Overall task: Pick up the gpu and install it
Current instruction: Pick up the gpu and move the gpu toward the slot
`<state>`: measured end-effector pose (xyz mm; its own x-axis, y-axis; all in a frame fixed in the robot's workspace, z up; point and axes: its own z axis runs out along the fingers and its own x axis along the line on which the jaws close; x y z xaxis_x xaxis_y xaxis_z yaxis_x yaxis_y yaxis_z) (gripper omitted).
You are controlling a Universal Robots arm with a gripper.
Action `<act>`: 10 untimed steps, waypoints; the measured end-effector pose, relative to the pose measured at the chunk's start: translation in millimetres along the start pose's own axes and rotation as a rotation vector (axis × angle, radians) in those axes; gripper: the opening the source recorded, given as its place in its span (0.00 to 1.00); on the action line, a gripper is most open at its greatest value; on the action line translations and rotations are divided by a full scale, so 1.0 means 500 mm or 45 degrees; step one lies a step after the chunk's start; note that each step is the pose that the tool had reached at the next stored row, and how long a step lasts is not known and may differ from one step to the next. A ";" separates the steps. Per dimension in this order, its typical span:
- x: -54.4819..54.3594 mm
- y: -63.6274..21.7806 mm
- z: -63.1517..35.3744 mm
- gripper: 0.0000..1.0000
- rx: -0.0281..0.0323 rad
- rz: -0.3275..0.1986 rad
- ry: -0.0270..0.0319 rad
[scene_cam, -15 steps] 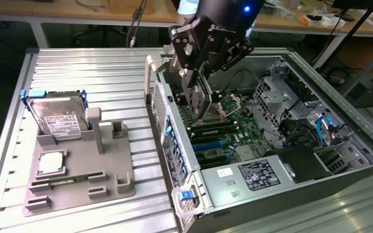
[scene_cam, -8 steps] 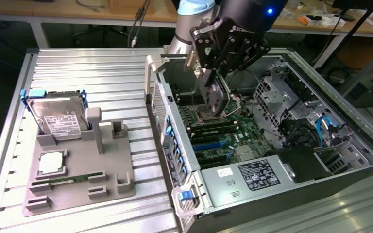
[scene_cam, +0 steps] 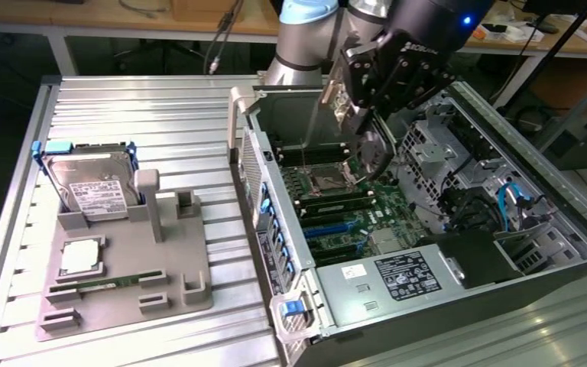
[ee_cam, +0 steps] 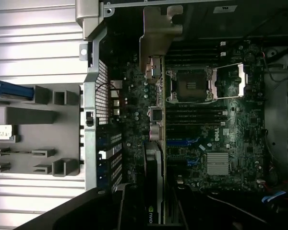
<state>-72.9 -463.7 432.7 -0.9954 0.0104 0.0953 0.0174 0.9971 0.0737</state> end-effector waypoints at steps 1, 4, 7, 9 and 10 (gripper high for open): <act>-0.013 0.000 -0.001 0.27 -0.0001 0.000 -0.0008; -0.043 0.001 -0.004 0.27 -0.0001 0.000 -0.0027; -0.071 0.003 -0.006 0.27 -0.0001 0.000 -0.0056; -0.090 0.003 -0.008 0.27 0.0000 -0.001 -0.0086; -0.098 0.004 -0.008 0.27 -0.0002 -0.001 -0.0102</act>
<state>-23.7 -462.6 432.3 -0.9961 0.0104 0.0873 0.0169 0.9971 0.0739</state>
